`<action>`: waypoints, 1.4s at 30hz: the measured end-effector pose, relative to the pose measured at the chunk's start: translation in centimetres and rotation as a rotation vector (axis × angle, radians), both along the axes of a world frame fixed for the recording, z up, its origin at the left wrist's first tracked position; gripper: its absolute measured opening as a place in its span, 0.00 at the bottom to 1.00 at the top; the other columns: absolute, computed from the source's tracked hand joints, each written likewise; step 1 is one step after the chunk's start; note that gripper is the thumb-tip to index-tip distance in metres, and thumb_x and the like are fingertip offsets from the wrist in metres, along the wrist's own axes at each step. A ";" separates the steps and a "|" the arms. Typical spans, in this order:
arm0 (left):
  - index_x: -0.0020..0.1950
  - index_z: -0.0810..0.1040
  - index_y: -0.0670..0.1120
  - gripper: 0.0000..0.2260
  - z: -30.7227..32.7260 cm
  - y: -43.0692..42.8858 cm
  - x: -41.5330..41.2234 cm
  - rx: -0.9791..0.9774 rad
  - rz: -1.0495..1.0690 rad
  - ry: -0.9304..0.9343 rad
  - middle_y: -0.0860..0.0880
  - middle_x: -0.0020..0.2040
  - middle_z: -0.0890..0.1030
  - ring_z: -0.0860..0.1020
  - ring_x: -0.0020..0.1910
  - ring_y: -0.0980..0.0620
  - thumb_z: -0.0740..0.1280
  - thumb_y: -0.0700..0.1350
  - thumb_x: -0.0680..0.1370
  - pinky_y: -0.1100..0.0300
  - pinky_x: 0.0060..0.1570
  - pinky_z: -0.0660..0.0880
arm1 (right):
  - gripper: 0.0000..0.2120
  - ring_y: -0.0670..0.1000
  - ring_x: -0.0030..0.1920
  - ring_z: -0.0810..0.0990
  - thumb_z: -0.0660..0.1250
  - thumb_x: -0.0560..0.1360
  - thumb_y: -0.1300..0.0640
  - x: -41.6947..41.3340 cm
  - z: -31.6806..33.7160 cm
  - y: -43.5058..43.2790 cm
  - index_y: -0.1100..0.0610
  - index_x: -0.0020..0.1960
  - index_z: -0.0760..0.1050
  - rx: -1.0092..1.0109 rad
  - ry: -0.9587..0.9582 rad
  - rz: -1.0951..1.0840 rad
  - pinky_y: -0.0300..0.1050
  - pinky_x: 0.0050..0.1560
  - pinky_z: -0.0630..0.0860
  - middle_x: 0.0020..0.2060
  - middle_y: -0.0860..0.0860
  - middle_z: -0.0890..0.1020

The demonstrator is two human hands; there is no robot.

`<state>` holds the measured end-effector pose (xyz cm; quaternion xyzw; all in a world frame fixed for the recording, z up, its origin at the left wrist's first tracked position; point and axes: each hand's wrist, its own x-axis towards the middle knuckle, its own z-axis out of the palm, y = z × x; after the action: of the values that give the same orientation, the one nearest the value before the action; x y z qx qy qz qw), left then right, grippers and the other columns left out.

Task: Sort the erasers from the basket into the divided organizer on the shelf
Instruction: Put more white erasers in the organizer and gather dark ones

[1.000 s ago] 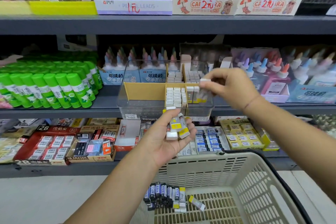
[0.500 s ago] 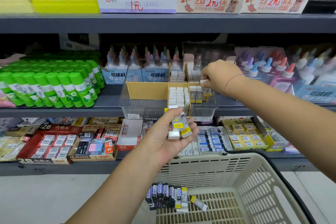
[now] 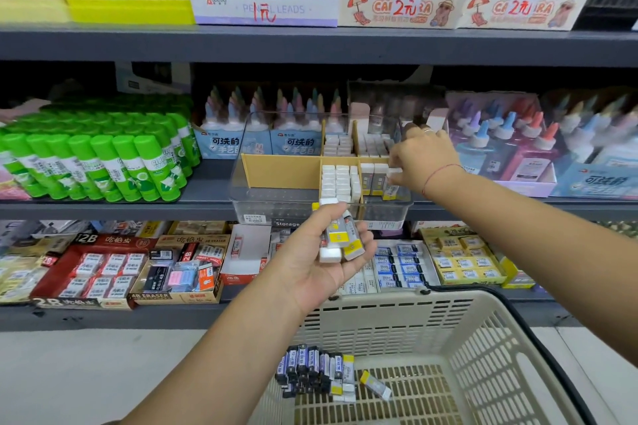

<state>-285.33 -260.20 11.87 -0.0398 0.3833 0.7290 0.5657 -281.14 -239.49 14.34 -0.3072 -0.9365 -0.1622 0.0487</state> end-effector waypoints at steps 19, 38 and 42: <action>0.51 0.78 0.36 0.10 0.2 0.1 -0.1 0.001 -0.009 0.024 0.38 0.42 0.81 0.80 0.40 0.44 0.70 0.42 0.74 0.51 0.39 0.82 | 0.15 0.57 0.58 0.72 0.66 0.75 0.44 -0.7 0.7 -0.4 0.52 0.55 0.78 0.044 -0.093 -0.025 0.51 0.59 0.65 0.54 0.54 0.75; 0.51 0.78 0.36 0.10 0.3 0.0 -0.1 -0.004 -0.004 0.030 0.38 0.42 0.81 0.80 0.39 0.45 0.70 0.42 0.75 0.50 0.39 0.81 | 0.18 0.56 0.51 0.73 0.63 0.74 0.40 -1.6 1.3 -0.7 0.55 0.44 0.70 0.025 -0.128 -0.088 0.53 0.60 0.64 0.43 0.53 0.72; 0.50 0.78 0.36 0.09 0.3 0.0 -0.2 -0.008 -0.002 0.039 0.38 0.41 0.81 0.80 0.39 0.45 0.70 0.42 0.75 0.51 0.39 0.82 | 0.14 0.57 0.55 0.73 0.67 0.73 0.42 -1.2 0.8 -0.2 0.53 0.45 0.73 0.042 -0.115 -0.038 0.54 0.60 0.63 0.50 0.55 0.76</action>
<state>-285.55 -260.23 12.21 -0.0274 0.3972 0.7277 0.5585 -282.37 -239.69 15.19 -0.3141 -0.9280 -0.2002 -0.0020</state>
